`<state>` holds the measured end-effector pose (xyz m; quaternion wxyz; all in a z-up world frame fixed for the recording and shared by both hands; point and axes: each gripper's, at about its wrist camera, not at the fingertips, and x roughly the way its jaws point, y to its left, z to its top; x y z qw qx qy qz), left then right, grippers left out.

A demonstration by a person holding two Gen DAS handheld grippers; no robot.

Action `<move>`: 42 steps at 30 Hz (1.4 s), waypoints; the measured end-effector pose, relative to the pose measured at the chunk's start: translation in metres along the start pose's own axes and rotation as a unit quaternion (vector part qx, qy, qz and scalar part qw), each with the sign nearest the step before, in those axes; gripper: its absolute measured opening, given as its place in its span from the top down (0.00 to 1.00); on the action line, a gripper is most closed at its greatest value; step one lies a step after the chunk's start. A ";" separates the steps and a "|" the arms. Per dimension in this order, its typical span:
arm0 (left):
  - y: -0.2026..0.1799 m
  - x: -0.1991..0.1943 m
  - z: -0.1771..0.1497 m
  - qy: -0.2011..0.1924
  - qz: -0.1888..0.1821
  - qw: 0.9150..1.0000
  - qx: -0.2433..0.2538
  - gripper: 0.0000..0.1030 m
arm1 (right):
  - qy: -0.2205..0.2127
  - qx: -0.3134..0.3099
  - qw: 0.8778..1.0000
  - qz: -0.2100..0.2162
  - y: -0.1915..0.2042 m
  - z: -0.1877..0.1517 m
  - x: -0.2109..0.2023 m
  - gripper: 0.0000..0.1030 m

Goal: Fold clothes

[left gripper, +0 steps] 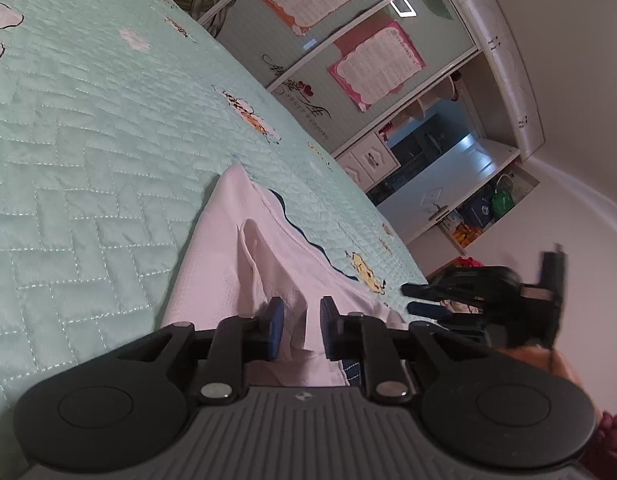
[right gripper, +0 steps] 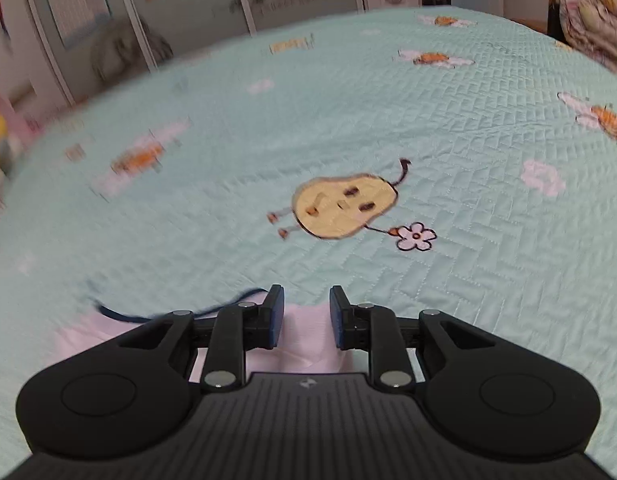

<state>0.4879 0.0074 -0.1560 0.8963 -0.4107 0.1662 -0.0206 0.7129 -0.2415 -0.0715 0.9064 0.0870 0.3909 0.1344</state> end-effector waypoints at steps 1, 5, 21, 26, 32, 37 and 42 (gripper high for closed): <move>0.000 0.000 0.000 0.002 -0.001 1.000 0.001 0.88 | -0.010 0.012 1.000 0.007 -0.005 -0.004 -0.006 0.75; 0.004 -0.003 0.000 -0.010 -0.019 1.000 -0.015 1.00 | -0.021 0.073 0.997 0.018 -0.029 -0.021 -0.022 0.75; -0.003 -0.033 0.008 -0.092 0.031 0.995 0.001 1.00 | -0.050 0.080 0.995 0.021 -0.041 -0.054 -0.033 0.75; 0.002 -0.031 0.010 -0.085 0.037 0.996 -0.007 1.00 | -0.049 0.038 0.998 0.025 -0.027 -0.049 -0.032 0.74; -0.004 -0.030 0.010 -0.081 0.029 0.996 0.011 1.00 | -0.011 -0.018 1.000 0.011 0.007 -0.026 -0.015 0.74; -0.005 -0.028 0.009 -0.076 0.024 0.997 0.018 1.00 | 0.038 -0.077 0.996 -0.031 0.038 -0.019 0.011 0.74; -0.005 -0.028 0.008 -0.073 0.023 0.997 0.022 1.00 | 0.024 -0.124 0.990 -0.055 0.055 -0.021 0.009 0.75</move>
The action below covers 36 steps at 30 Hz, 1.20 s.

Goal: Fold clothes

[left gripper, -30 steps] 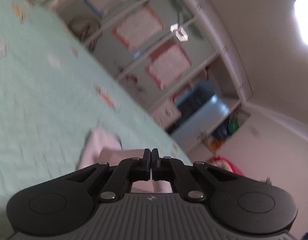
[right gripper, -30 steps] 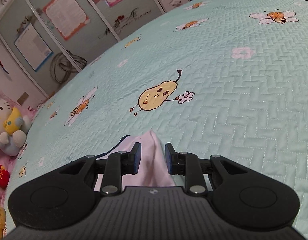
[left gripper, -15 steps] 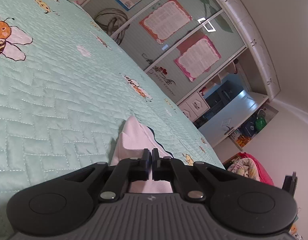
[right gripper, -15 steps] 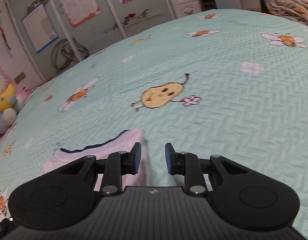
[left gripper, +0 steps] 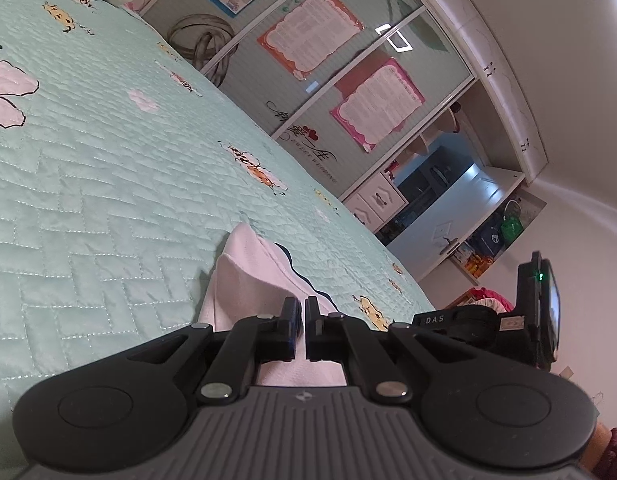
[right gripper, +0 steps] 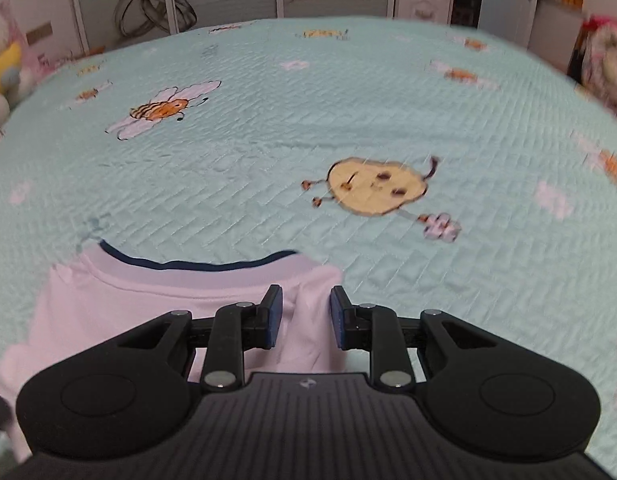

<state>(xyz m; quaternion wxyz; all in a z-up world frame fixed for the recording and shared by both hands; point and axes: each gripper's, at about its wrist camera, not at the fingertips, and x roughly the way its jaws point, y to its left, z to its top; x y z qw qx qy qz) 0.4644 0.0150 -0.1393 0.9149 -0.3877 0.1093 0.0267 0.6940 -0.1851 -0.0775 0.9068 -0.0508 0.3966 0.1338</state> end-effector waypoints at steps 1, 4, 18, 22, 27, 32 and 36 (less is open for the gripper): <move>0.000 0.000 0.000 0.001 0.001 1.000 0.000 1.00 | -0.003 -0.006 1.000 0.001 0.002 0.001 -0.001 0.75; 0.001 0.001 -0.001 0.004 0.002 1.000 0.000 1.00 | -0.014 -0.024 1.000 0.003 0.007 0.003 -0.006 0.75; -0.008 0.006 -0.001 0.019 0.003 0.999 0.030 1.00 | 0.001 -0.100 0.989 -0.112 0.010 0.001 0.016 1.00; -0.008 0.012 -0.002 0.034 0.018 0.998 0.040 1.00 | -0.001 -0.092 0.989 -0.117 -0.004 0.009 0.024 1.00; 0.002 0.015 0.000 0.038 0.026 0.999 0.015 1.00 | 0.001 -0.047 0.996 -0.080 -0.014 0.011 0.030 1.00; 0.001 0.016 -0.002 0.047 0.020 0.999 0.019 0.78 | -0.042 0.050 0.998 -0.015 -0.040 0.006 0.011 0.79; -0.005 0.023 -0.005 0.064 0.018 0.997 0.040 0.87 | -0.073 0.089 0.993 0.022 -0.056 -0.005 -0.012 0.79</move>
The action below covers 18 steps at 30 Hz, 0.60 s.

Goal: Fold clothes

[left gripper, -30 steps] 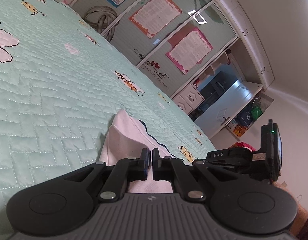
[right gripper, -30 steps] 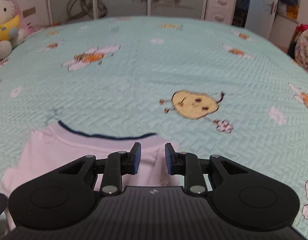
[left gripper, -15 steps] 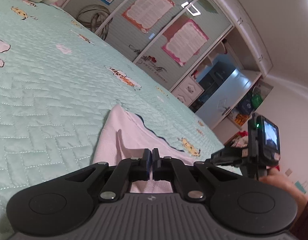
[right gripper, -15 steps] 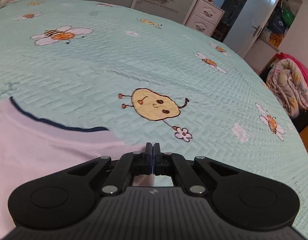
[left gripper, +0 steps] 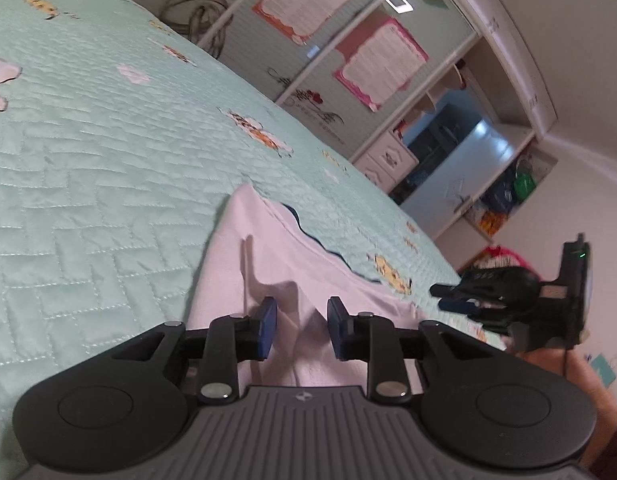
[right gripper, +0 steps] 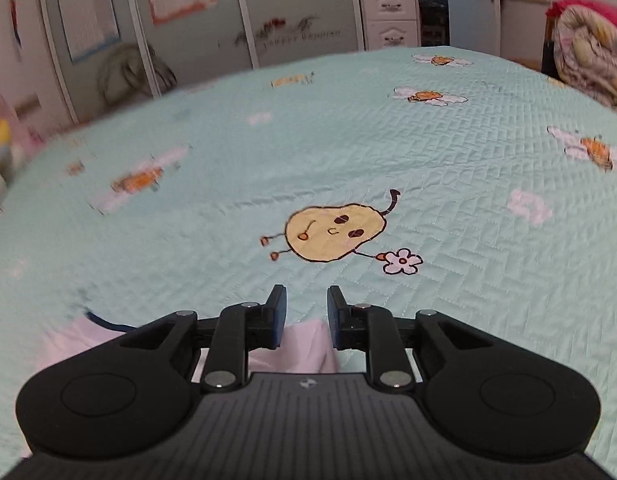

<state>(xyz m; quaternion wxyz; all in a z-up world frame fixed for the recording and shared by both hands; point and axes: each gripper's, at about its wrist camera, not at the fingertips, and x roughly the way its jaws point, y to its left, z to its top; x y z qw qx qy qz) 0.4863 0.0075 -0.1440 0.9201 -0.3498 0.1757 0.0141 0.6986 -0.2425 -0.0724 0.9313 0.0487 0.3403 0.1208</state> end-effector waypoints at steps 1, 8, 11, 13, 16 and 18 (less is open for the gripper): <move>0.000 0.001 -0.001 0.003 -0.002 1.000 0.003 0.98 | -0.004 -0.001 1.000 0.000 -0.002 -0.002 -0.004 0.79; 0.001 0.002 -0.001 0.003 -0.005 1.000 0.010 1.00 | 0.057 -0.085 0.995 -0.008 0.008 0.008 0.019 0.77; 0.003 0.002 -0.001 0.004 -0.004 1.000 0.006 1.00 | 0.087 -0.105 0.990 -0.014 0.013 0.014 0.033 0.70; 0.004 0.002 -0.001 0.005 -0.005 1.000 0.002 1.00 | 0.101 -0.101 0.990 -0.018 0.012 0.015 0.040 0.67; 0.005 0.002 -0.001 0.007 -0.005 1.000 0.001 1.00 | 0.128 -0.064 0.990 -0.005 0.002 0.012 0.050 0.68; 0.005 0.002 -0.001 0.007 -0.003 1.000 0.002 1.00 | 0.139 -0.042 0.989 0.008 -0.004 0.008 0.053 0.76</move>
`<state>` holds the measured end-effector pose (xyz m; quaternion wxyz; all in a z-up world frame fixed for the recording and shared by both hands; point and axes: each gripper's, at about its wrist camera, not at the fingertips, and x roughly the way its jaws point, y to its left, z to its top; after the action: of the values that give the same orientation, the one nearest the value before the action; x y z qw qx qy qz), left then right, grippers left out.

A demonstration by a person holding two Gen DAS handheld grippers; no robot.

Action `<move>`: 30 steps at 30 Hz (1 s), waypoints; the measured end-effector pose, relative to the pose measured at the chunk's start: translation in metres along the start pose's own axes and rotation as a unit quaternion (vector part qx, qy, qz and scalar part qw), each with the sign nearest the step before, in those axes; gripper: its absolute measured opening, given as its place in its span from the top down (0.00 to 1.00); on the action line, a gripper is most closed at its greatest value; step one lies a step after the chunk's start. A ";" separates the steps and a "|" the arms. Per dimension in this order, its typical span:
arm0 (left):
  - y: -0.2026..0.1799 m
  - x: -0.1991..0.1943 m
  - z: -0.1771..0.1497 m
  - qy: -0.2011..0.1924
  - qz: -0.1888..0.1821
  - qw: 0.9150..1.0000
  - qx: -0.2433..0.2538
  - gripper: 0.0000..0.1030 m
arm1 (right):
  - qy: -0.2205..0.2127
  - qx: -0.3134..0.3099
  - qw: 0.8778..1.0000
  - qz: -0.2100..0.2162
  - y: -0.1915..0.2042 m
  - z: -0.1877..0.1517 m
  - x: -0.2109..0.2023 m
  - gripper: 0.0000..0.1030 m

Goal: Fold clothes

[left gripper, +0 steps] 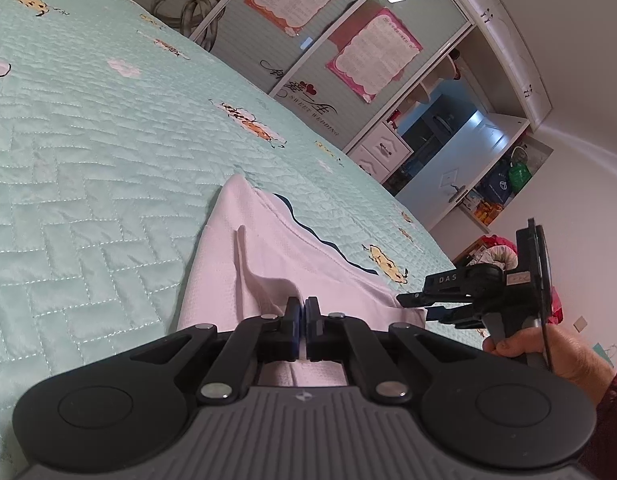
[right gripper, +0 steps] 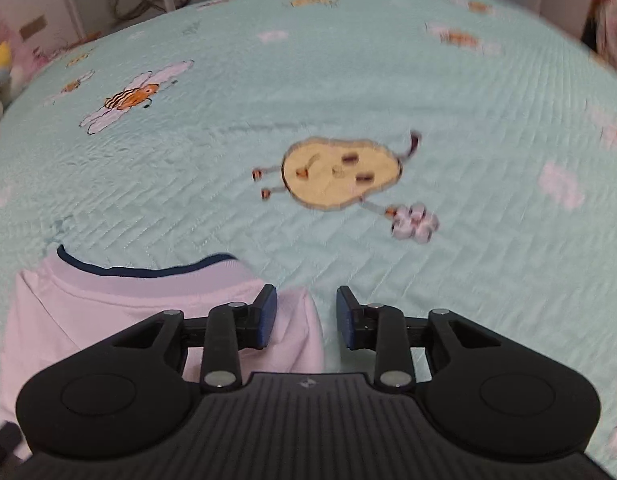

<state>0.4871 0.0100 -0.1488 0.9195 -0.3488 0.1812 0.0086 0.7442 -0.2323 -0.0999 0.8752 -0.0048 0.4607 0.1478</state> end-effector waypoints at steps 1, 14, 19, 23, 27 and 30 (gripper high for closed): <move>0.000 0.000 0.000 0.000 0.001 1.000 0.001 1.00 | -0.001 0.000 1.000 0.006 0.000 -0.002 0.000 1.00; 0.001 -0.017 0.004 -0.056 0.027 0.998 -0.016 1.00 | -0.039 -0.046 0.995 -0.078 0.023 -0.008 0.011 0.98; 0.000 -0.020 0.005 -0.059 0.040 0.997 -0.006 1.00 | -0.044 -0.028 0.996 -0.078 0.021 -0.010 0.012 0.92; 0.001 -0.012 0.004 -0.032 0.044 0.999 -0.001 1.00 | -0.052 -0.008 0.996 -0.075 0.014 -0.009 0.009 0.72; 0.003 -0.009 0.004 -0.020 0.048 0.999 -0.002 1.00 | -0.122 0.070 0.990 -0.005 -0.014 -0.012 -0.016 0.59; 0.003 -0.007 0.003 -0.012 0.059 0.998 0.000 1.00 | -0.141 0.110 0.984 0.012 -0.033 -0.020 -0.033 0.59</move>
<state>0.4814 0.0149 -0.1460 0.9196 -0.3374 0.1900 0.0669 0.7195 -0.2747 -0.0889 0.9250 0.1173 0.3457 0.1058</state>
